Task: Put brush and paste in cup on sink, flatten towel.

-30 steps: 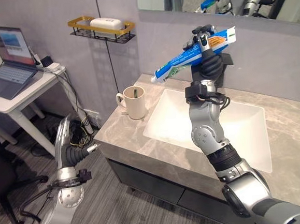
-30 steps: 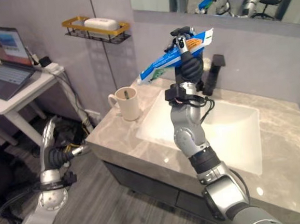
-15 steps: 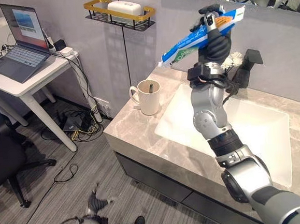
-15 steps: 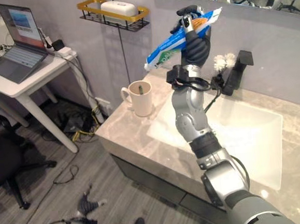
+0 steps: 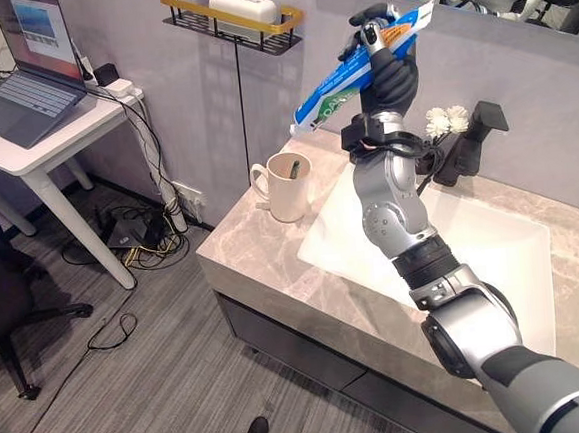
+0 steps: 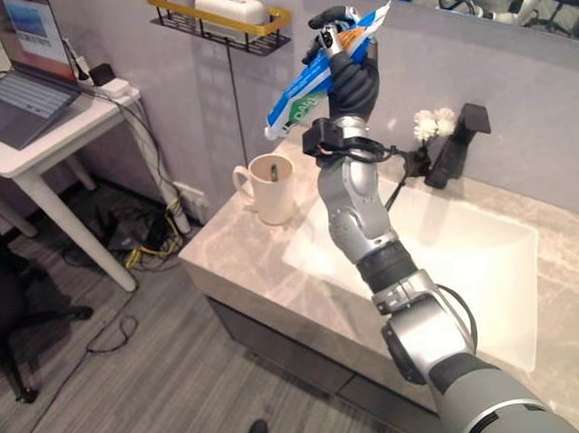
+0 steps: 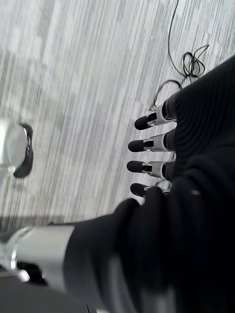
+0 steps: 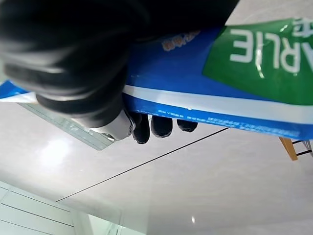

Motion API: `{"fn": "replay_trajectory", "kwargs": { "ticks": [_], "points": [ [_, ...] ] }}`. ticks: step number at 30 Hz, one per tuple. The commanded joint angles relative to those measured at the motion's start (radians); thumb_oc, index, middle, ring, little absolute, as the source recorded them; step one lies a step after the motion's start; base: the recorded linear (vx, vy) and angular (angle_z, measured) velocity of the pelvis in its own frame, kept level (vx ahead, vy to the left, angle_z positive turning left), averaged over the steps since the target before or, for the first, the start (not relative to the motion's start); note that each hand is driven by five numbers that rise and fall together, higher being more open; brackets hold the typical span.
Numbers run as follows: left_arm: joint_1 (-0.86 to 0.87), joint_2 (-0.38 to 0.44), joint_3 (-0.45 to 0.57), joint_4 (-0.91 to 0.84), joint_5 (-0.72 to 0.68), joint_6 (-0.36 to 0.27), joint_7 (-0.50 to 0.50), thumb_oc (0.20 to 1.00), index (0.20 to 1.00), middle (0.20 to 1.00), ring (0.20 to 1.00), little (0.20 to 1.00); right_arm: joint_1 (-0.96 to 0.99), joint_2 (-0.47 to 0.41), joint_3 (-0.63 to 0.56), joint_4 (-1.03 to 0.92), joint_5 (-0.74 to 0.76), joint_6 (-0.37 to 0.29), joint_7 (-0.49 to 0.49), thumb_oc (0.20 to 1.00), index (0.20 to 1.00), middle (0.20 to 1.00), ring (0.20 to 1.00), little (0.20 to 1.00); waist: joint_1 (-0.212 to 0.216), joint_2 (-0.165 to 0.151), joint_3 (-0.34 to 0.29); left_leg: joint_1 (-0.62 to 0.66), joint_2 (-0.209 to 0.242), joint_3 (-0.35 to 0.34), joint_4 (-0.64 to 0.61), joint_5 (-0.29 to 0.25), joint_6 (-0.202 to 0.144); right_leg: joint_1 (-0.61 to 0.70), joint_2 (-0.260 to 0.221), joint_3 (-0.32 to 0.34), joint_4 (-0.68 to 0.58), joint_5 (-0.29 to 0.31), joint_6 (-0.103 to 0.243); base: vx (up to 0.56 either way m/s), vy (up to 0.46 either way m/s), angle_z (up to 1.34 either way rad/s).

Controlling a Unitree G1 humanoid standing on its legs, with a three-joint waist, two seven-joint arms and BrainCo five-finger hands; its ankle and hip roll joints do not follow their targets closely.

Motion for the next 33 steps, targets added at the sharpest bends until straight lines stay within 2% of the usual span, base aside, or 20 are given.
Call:
{"fn": "replay_trajectory", "kwargs": {
  "ticks": [1,16,33],
  "points": [
    [-0.055,0.006,-0.006,0.074,-0.005,-0.001,-0.014,1.000,1.000,1.000,1.000,1.000,-0.136,-0.052,0.010,0.034,-0.007,-0.017,0.033,0.200,0.200,0.200,0.200,0.200,0.029,-0.012,-0.016,-0.025,-0.034,0.009,0.004,0.016,0.028,0.045,-0.065,0.073,0.005,0.181,0.046,0.00,0.000,0.00],
    [-0.069,0.020,-0.026,0.079,0.017,-0.004,-0.018,1.000,1.000,1.000,1.000,1.000,-0.115,-0.070,0.027,0.062,0.020,0.001,0.056,0.200,0.200,0.200,0.200,0.200,0.044,-0.028,-0.003,-0.049,-0.047,-0.004,0.004,0.020,0.027,0.041,-0.065,0.062,-0.002,0.204,0.055,0.00,0.000,0.01],
    [-0.082,0.037,-0.019,0.048,0.018,-0.027,0.043,1.000,1.000,1.000,1.000,1.000,-0.082,-0.083,0.079,0.048,-0.020,0.017,0.058,0.200,0.200,0.200,0.200,0.200,0.057,-0.048,0.020,-0.074,-0.051,-0.008,0.004,0.024,0.026,0.023,-0.068,0.058,-0.002,0.221,0.064,0.00,0.001,0.00]
  ]
}}
